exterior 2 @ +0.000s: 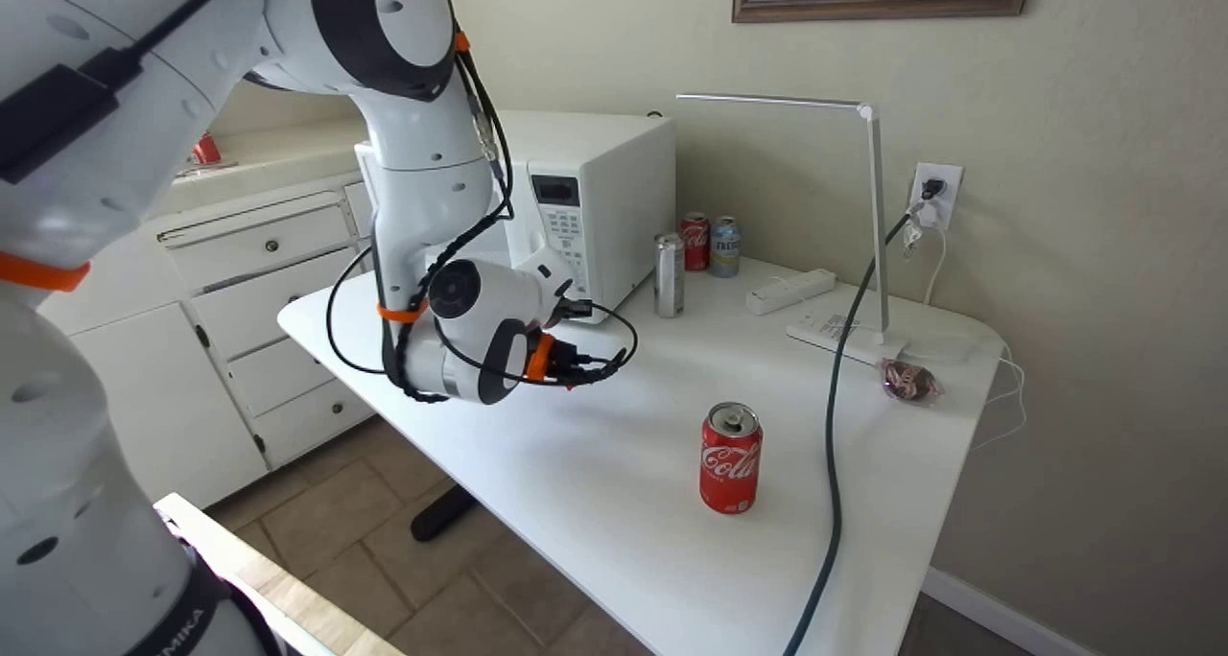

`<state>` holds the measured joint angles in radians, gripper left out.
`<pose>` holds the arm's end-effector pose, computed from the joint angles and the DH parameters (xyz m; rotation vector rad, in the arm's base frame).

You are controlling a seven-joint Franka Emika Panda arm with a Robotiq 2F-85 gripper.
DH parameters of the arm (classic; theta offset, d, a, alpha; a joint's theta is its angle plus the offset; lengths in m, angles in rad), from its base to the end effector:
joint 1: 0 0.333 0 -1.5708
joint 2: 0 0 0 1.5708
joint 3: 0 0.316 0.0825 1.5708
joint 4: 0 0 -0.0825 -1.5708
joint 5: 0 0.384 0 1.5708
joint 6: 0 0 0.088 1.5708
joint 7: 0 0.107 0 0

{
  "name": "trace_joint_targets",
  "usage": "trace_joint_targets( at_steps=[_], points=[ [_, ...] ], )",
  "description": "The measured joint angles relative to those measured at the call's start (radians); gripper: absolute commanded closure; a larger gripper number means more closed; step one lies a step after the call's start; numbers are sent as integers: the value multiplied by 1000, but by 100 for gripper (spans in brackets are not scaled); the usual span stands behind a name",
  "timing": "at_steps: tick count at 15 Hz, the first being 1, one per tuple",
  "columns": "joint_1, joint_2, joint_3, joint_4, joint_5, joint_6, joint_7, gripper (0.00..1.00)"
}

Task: Open the microwave door

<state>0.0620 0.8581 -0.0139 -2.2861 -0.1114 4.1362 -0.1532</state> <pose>0.5100 0.0400 0.1080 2.7247 0.4439 1.4919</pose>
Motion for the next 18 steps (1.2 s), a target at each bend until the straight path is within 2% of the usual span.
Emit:
trace_joint_targets(
  at_steps=[3, 12, 18],
  points=[
    [-4, 27, 6, 14, 5, 43, 15, 100],
    [-3, 27, 10, 14, 9, 50, 15, 100],
    [30, 28, 14, 18, 84, 59, -16, 100]
  ],
)
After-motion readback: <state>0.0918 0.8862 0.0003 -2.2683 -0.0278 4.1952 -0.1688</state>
